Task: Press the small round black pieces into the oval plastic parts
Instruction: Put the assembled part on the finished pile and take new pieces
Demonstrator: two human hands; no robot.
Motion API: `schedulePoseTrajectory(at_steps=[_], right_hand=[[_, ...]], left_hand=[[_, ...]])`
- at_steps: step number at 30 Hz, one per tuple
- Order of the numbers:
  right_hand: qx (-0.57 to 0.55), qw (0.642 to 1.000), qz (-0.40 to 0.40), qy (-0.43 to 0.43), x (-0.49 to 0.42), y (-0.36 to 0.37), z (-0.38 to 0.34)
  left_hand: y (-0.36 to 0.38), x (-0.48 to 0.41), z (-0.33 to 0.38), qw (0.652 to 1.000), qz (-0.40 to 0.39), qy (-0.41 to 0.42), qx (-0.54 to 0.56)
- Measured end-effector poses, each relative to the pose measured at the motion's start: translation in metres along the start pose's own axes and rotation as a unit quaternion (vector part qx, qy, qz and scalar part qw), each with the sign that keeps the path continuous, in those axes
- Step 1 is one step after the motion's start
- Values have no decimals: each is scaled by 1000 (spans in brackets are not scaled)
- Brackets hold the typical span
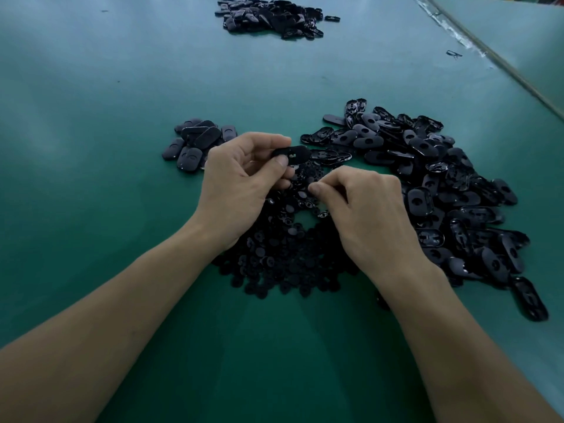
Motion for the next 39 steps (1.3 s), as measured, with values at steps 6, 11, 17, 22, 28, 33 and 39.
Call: schedulePoseTrajectory(at_steps=[6, 11, 17, 22, 28, 33, 39], right_hand=[[-33, 999, 32, -5, 0, 1, -3], [-15, 999, 28, -28, 2, 2, -4], [-37, 998, 31, -42, 1, 2, -2], [-44, 995, 68, -57, 1, 0, -3], [-82, 987, 108, -83, 2, -1, -7], [-103, 979, 147, -95, 2, -3, -8], [-143, 977, 144, -64, 1, -1, -8]], left_hand=[[0, 0, 0, 1000, 3, -1, -4], [1, 0, 1, 1000, 5, -6, -5], [1, 1, 2, 1000, 3, -6, -10], [1, 1, 3, 1000, 1, -2, -16], [1, 4, 4, 1000, -5, 7, -28], [3, 6, 7, 998, -38, 13, -50], [6, 9, 12, 996, -57, 24, -67]])
Point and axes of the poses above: each hand's wrist, its own x-axis away from the middle knuckle, its own y-axis out of the palm, z = x × y, the point moved 1 cm from there along -x, towards the middle knuckle, and after that the axes turned 3 degrees about x, right-handed, at the moved point
